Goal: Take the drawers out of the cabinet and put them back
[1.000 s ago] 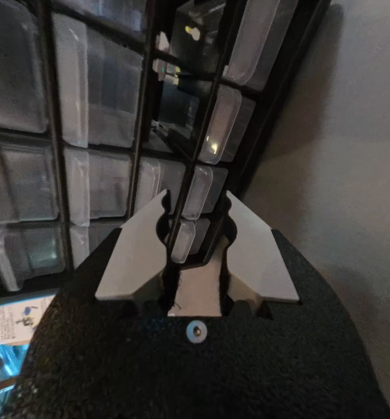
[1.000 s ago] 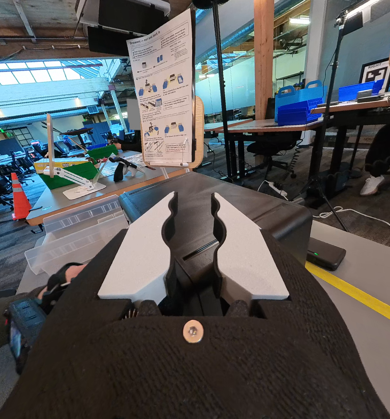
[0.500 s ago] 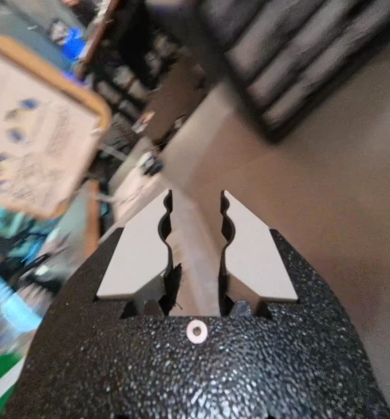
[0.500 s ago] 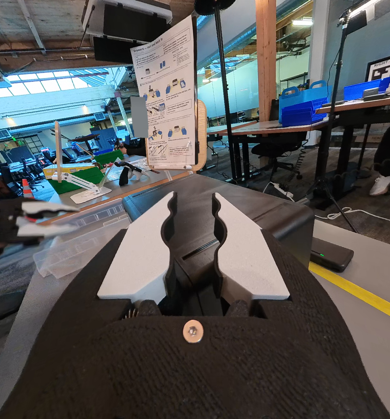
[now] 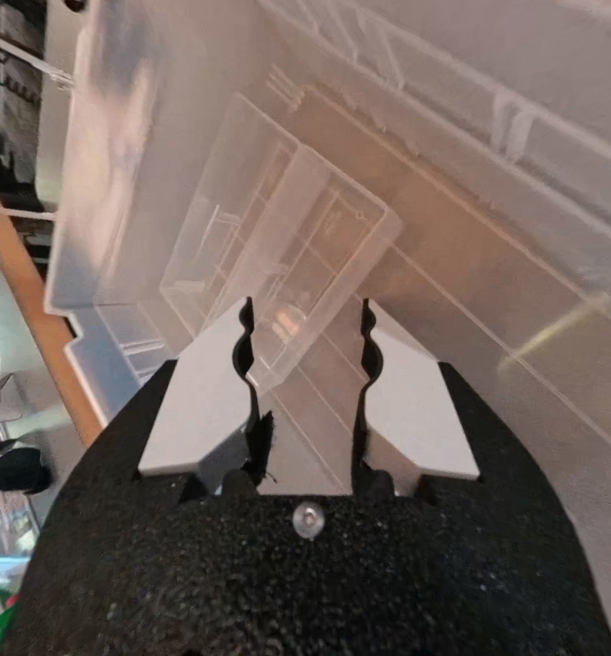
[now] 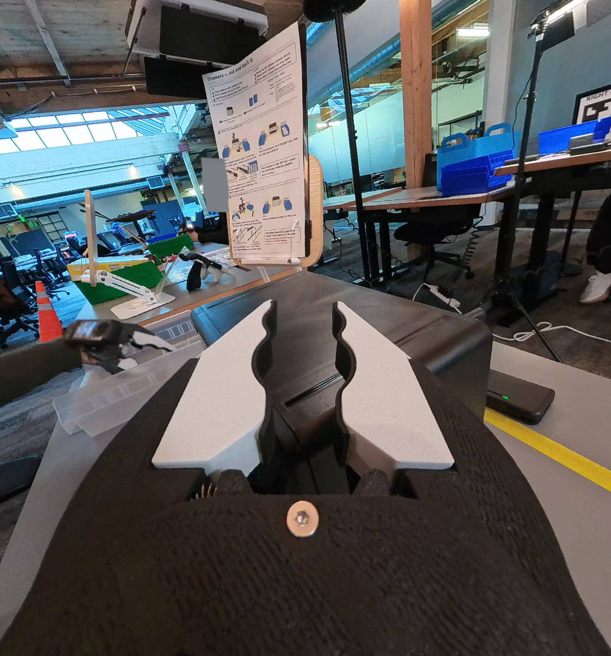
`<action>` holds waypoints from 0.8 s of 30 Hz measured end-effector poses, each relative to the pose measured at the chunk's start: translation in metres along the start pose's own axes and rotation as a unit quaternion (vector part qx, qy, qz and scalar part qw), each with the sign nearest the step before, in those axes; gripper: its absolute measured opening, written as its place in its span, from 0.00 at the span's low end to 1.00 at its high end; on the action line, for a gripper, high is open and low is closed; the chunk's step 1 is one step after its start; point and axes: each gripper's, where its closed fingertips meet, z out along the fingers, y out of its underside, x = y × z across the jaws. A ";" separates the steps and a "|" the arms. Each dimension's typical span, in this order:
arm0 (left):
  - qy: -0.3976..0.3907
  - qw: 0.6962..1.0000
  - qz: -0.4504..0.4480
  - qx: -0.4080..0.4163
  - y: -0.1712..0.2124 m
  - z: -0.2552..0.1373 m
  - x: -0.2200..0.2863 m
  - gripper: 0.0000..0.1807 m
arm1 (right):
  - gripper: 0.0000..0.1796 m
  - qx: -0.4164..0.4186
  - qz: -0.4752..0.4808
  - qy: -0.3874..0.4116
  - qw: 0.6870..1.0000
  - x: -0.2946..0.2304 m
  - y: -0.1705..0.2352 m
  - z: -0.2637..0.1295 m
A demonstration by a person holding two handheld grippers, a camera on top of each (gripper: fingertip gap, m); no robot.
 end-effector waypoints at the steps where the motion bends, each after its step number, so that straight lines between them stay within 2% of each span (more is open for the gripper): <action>1: 0.001 1.000 0.009 -0.010 0.002 0.009 0.000 0.31 | 0.17 0.000 0.000 0.000 1.000 0.000 0.000 0.000; 4: 0.013 0.998 0.045 -0.034 0.010 0.018 0.010 0.06 | 0.17 0.002 0.002 -0.001 1.000 0.000 0.000 0.000; 5: 0.006 0.997 0.059 -0.053 0.015 0.017 0.011 0.03 | 0.17 0.003 0.003 -0.002 1.000 0.000 0.000 0.000; 8: 0.003 0.994 0.064 -0.084 0.018 0.001 0.018 0.00 | 0.17 0.002 0.004 -0.002 1.000 0.001 0.000 0.000; 14: -0.153 0.985 0.017 -0.079 -0.006 -0.070 -0.015 0.00 | 0.18 0.003 0.004 0.000 1.000 0.001 0.000 0.000; 16: -0.191 0.980 0.005 -0.056 -0.031 -0.098 -0.023 0.00 | 0.17 0.002 0.003 0.002 1.000 0.001 0.000 0.000; 18: -0.196 0.980 -0.011 -0.012 -0.071 -0.120 -0.016 0.00 | 0.18 0.001 0.002 0.003 1.000 0.001 0.000 0.000; 21: -0.132 0.988 -0.015 0.075 -0.146 -0.134 0.026 0.00 | 0.18 -0.001 -0.001 0.007 1.000 0.001 0.000 0.001; 24: -0.101 0.982 0.092 0.133 -0.208 -0.137 0.072 0.00 | 0.18 -0.001 -0.002 0.009 1.000 0.001 0.000 0.001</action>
